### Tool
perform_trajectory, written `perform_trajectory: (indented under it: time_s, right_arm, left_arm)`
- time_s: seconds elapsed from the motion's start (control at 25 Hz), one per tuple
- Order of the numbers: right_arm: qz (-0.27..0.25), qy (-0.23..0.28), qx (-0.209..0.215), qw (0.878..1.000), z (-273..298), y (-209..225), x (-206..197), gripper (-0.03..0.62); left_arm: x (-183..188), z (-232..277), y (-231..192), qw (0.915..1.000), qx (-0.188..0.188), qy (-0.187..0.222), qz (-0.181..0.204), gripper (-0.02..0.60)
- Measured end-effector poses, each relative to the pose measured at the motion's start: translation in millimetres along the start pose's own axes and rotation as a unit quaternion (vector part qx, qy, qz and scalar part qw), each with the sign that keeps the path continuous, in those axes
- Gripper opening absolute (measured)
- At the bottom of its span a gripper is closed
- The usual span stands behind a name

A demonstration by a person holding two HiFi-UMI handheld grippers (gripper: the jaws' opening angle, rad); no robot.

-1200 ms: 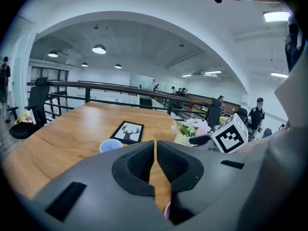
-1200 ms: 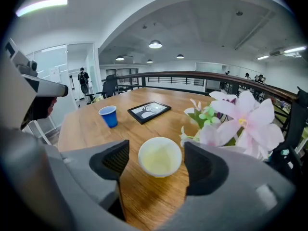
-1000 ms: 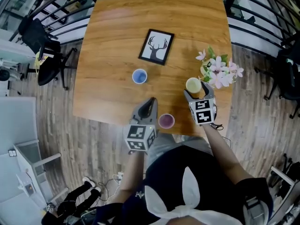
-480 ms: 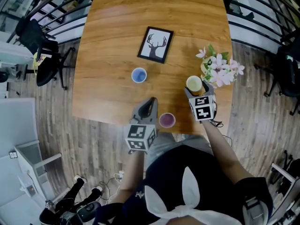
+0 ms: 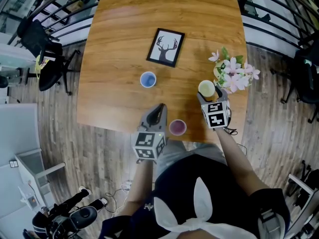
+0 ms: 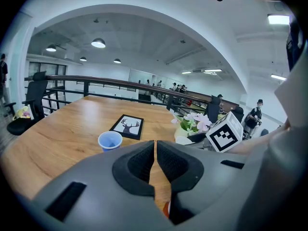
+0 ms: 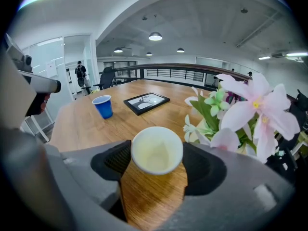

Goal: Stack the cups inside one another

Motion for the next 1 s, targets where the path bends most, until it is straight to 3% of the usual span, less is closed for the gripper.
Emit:
perform_trajectory:
  time_s: [0.56,1.0]
  right_arm:
    - [-0.017,0.013,0.015,1.0,-12.3,-4.6,2.5,0.33]
    - [-0.034,0.053,0.044,0.997,-43.1,-15.8,24.8,0.33]
  left_arm:
    - [-1.8,-14.2,4.6,0.9995,0.02,0.022,-0.006,0.032]
    - [-13.5,-38.7,17.9,0.9989,0.038,0.02,-0.018,0.032]
Point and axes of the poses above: the fingertips, and each gripper's own axes: z forward along the fingers, y to its right, x out of its top, the point moved 3 cm from there along -z, backward along the fingers, and after that the axes turned 3 degrees about -x, right-handed, at the moved point
